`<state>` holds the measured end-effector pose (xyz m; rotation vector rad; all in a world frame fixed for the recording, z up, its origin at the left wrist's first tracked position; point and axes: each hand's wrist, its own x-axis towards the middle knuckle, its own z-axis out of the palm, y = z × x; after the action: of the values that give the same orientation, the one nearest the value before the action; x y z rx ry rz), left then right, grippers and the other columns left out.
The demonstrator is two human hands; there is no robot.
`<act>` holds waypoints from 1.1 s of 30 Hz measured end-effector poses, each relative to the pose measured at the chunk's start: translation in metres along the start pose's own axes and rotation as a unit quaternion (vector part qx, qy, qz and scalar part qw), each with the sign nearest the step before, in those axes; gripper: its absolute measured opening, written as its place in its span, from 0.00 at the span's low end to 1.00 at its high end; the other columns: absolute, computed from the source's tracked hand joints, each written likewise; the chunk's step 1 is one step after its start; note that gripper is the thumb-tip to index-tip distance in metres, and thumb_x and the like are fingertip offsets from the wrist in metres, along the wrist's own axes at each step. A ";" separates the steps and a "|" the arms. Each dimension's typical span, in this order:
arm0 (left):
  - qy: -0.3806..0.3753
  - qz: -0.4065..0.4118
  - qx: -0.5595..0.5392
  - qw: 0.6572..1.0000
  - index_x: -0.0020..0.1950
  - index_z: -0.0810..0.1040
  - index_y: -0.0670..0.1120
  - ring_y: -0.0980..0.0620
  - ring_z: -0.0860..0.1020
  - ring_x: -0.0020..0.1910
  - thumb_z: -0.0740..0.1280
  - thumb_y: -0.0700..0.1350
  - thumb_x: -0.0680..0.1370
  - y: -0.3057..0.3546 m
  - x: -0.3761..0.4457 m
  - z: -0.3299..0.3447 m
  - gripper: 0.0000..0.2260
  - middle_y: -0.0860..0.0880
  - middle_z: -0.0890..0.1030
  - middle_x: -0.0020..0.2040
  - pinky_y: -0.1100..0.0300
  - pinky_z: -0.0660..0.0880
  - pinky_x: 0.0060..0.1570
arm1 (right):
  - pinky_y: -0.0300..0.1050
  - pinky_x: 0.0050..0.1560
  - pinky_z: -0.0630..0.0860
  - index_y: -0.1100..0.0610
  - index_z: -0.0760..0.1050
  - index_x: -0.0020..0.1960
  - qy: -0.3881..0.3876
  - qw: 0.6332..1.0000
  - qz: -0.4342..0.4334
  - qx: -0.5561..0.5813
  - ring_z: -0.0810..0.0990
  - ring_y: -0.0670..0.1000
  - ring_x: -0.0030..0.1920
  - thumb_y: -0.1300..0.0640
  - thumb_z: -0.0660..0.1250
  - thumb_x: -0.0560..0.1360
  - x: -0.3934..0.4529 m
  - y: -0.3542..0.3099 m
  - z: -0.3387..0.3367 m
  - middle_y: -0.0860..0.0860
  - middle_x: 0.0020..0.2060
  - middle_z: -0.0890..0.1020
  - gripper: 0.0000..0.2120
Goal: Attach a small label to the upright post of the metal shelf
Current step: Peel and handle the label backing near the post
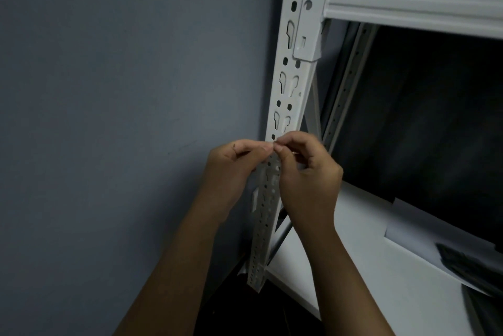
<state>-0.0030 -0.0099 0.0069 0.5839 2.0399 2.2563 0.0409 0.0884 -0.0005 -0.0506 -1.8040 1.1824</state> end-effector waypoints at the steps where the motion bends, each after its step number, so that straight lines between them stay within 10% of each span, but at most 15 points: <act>1: 0.012 0.011 0.016 1.000 0.41 0.82 0.49 0.63 0.80 0.37 0.68 0.40 0.75 0.000 0.000 0.001 0.06 0.56 0.83 0.36 0.72 0.72 0.37 | 0.32 0.43 0.76 0.49 0.75 0.42 0.005 1.000 0.002 -0.019 0.80 0.42 0.41 0.69 0.69 0.73 -0.001 0.000 0.001 0.38 0.36 0.78 0.14; 8: 0.052 0.054 0.066 0.995 0.41 0.83 0.46 0.63 0.79 0.37 0.71 0.39 0.73 0.001 -0.003 0.009 0.03 0.53 0.82 0.38 0.74 0.72 0.38 | 0.32 0.43 0.77 0.56 0.72 0.41 0.067 0.973 0.153 0.160 0.83 0.41 0.39 0.72 0.68 0.72 -0.003 -0.007 0.005 0.45 0.33 0.82 0.12; 14: 0.076 0.063 0.035 0.994 0.42 0.82 0.48 0.64 0.79 0.37 0.70 0.39 0.73 0.003 -0.002 0.010 0.04 0.57 0.82 0.34 0.74 0.72 0.38 | 0.36 0.41 0.79 0.57 0.68 0.46 0.092 0.860 0.294 0.406 0.81 0.45 0.35 0.72 0.64 0.74 0.004 -0.008 0.000 0.51 0.33 0.84 0.11; 33: 0.065 0.083 0.005 0.994 0.41 0.82 0.49 0.62 0.80 0.38 0.71 0.37 0.72 -0.003 0.001 -0.001 0.06 0.56 0.84 0.36 0.71 0.73 0.38 | 0.40 0.48 0.81 0.58 0.74 0.50 -0.083 0.931 0.234 0.269 0.85 0.50 0.42 0.69 0.71 0.70 0.012 -0.011 -0.011 0.52 0.37 0.86 0.12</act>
<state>-0.0052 -0.0105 0.0040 0.6461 2.1378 2.4374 0.0467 0.0956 0.0167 -0.0659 -1.5897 2.0464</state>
